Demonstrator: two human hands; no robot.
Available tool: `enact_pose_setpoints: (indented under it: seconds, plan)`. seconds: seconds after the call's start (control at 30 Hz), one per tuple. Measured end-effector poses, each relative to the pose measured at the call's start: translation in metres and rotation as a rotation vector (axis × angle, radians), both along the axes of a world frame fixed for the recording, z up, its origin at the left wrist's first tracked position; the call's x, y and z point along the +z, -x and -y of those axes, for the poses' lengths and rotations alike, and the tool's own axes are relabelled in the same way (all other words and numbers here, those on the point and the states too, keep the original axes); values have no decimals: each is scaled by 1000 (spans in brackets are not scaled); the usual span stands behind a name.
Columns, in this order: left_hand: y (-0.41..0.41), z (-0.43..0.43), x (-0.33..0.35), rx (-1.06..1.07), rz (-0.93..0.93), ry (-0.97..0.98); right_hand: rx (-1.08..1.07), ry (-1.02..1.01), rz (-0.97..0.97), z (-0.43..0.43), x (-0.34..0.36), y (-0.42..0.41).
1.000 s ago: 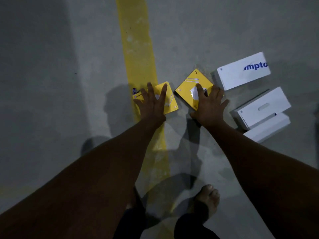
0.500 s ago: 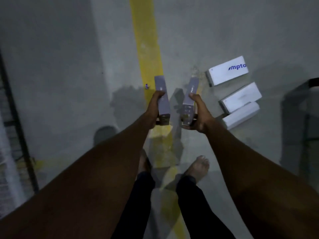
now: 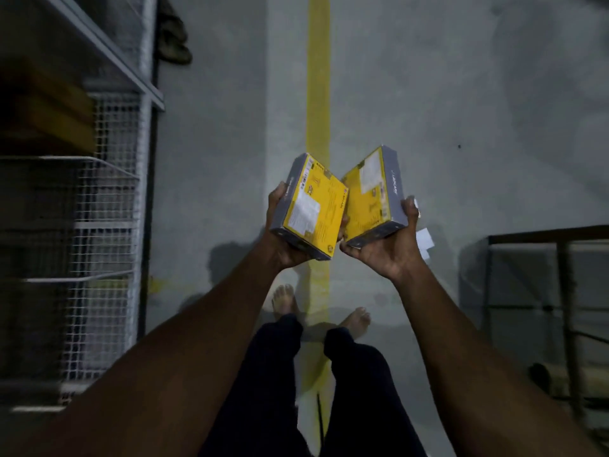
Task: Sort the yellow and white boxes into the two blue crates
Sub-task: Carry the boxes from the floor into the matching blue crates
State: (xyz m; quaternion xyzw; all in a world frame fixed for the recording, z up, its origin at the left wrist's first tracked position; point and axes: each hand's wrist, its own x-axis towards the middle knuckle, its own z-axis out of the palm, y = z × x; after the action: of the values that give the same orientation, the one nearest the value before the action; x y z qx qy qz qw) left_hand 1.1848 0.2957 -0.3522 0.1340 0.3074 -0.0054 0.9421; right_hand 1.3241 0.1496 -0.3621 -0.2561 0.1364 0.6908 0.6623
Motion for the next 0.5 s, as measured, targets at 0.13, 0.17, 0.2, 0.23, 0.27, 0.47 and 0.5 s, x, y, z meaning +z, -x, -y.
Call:
enact_pose_setpoints:
  seconds: [0.13,0.17,0.2,0.23,0.27,0.47,0.5]
  plan:
    - [25,6,67,12,-4,44,46,-40,92,0,70,17]
    - [31,6,77,14,-39,42,62,-13,129,-1,85,21]
    - [36,6,88,22,-63,31,69,19,155,-3,98,26]
    - [42,4,101,35,-71,49,59,68,178,-5,111,30]
    - [48,2,109,39,-106,37,42,116,206,-8,123,34]
    - [77,-7,186,191,-273,-251,215,211,752,-31,192,41]
    - [84,-9,191,217,-309,-328,233,195,821,-36,200,42]
